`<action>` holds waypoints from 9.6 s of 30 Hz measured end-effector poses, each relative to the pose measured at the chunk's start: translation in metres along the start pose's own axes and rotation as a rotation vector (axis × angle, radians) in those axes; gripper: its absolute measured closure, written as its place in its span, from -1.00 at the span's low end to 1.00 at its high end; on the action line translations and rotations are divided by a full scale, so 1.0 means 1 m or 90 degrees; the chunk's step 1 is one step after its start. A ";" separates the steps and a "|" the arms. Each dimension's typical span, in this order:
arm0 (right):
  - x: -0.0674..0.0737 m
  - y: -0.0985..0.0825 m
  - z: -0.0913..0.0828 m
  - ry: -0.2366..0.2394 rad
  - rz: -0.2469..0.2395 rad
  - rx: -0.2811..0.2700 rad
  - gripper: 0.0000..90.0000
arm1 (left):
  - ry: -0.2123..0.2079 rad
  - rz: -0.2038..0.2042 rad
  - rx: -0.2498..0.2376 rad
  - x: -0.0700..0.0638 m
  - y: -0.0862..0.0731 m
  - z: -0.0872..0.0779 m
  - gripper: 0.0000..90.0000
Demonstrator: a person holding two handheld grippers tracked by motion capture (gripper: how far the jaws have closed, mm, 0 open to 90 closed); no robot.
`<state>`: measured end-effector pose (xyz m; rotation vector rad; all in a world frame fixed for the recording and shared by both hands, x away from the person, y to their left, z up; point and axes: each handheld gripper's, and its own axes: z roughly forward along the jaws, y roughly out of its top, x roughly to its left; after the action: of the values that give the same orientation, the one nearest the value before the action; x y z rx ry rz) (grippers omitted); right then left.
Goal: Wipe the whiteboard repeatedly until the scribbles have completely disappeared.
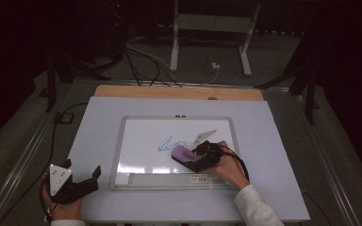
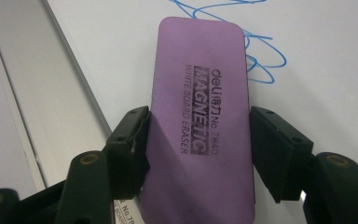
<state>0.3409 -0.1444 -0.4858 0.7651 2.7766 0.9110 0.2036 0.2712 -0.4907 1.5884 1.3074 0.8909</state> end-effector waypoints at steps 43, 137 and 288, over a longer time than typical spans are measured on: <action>0.023 0.025 0.023 -0.058 0.044 0.005 -0.08 | -0.002 -0.002 -0.001 0.000 0.000 0.000 -0.99; -0.022 0.040 0.039 -0.220 0.238 -0.012 -0.08 | -0.008 0.000 0.002 0.000 0.000 0.002 -0.99; 0.012 0.084 0.072 -0.136 0.176 -0.032 -0.08 | -0.014 0.003 0.006 -0.003 0.000 0.004 -0.99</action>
<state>0.3851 -0.0428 -0.4951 1.1837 2.4946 0.8787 0.2071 0.2676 -0.4920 1.6049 1.2953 0.8693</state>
